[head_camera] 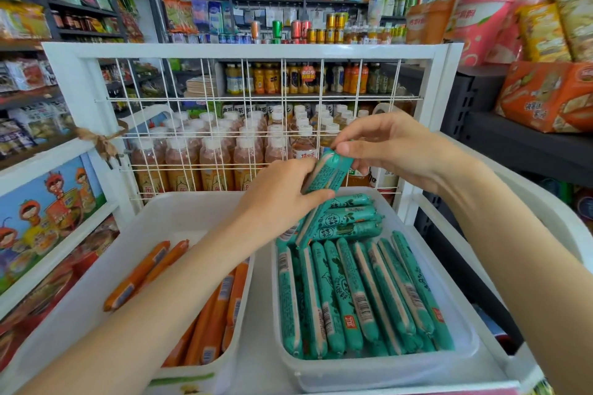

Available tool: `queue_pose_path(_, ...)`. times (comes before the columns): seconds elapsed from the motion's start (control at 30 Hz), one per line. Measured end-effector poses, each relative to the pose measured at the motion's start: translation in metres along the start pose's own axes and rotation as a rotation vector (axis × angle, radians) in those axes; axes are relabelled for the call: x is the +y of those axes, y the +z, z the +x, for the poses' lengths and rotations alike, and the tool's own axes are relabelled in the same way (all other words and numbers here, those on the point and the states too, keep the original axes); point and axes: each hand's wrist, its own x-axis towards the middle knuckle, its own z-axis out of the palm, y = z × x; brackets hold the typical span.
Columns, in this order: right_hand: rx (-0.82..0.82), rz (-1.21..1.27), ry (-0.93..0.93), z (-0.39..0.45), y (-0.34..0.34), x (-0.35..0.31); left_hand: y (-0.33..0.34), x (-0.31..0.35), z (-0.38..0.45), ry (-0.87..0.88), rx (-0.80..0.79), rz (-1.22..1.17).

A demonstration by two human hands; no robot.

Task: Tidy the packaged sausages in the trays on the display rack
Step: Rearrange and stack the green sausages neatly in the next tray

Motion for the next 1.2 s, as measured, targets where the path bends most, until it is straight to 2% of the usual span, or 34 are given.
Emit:
queue_pose_path(0.1,0.064,0.047,-0.016,0.001,0.004,0.003,-0.001,-0.004,0.002,-0.014,-0.024,-0.051)
queue_pose_path(0.2,0.109,0.121,0.023,-0.003,0.006,0.014,-0.005,-0.011,0.008,-0.142,-0.034,-0.341)
queue_pose_path(0.3,-0.064,-0.193,0.164,-0.013,0.02,0.036,-0.013,-0.023,0.015,-0.403,0.098,-0.767)
queue_pose_path(0.33,-0.131,-0.207,0.211,-0.015,0.028,0.044,-0.015,-0.027,0.017,-0.472,0.139,-0.874)
queue_pose_path(0.4,-0.166,-0.08,0.264,-0.018,0.043,0.054,-0.016,-0.033,0.021,-0.554,0.157,-0.992)
queue_pose_path(0.5,-0.091,0.185,0.283,-0.016,0.054,0.056,-0.014,-0.037,0.025,-0.612,0.17,-1.053)
queue_pose_path(0.63,0.028,0.298,0.293,-0.008,0.057,0.055,-0.007,-0.034,0.028,-0.612,0.198,-1.122)
queue_pose_path(0.73,0.07,0.26,0.297,-0.003,0.057,0.053,0.008,-0.027,0.023,-0.518,0.078,-0.982)
queue_pose_path(0.87,0.074,0.184,0.257,-0.003,0.058,0.051,0.001,-0.027,0.023,-0.511,0.011,-0.938)
queue_pose_path(1.07,0.11,-0.108,-0.005,-0.008,0.045,0.036,-0.021,-0.038,0.029,-0.655,-0.042,-1.242)
queue_pose_path(1.2,0.137,-0.157,-0.119,-0.009,0.04,0.031,-0.022,-0.042,0.029,-0.665,-0.04,-1.256)
